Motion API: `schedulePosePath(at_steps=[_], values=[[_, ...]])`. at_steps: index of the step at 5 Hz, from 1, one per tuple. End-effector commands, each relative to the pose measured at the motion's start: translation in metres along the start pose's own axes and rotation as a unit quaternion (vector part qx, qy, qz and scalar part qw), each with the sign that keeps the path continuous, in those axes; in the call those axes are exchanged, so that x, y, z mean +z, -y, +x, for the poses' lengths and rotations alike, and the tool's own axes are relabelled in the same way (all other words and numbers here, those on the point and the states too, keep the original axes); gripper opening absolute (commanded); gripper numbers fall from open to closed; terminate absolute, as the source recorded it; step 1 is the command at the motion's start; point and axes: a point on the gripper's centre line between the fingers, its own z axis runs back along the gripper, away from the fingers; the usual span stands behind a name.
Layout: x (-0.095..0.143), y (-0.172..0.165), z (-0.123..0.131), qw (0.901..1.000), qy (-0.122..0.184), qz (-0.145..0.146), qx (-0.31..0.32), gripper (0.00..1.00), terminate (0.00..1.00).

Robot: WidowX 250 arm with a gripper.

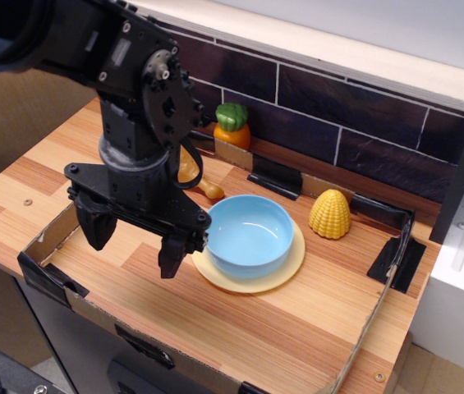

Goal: Take bowl off plate

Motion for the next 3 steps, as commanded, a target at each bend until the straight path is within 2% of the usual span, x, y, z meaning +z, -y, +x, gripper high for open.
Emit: schedulePosePath(at_steps=[1, 2, 3], values=[[0.0, 0.0, 0.0, 1.0, 0.0, 0.0, 0.0, 1.0, 0.0], [0.017, 0.0, 0.019, 0.9997, -0.006, -0.007, -0.021, 1.0, 0.0], [0.02, 0.005, 0.041, 0.9993, 0.003, -0.014, -0.036, 1.0, 0.0]])
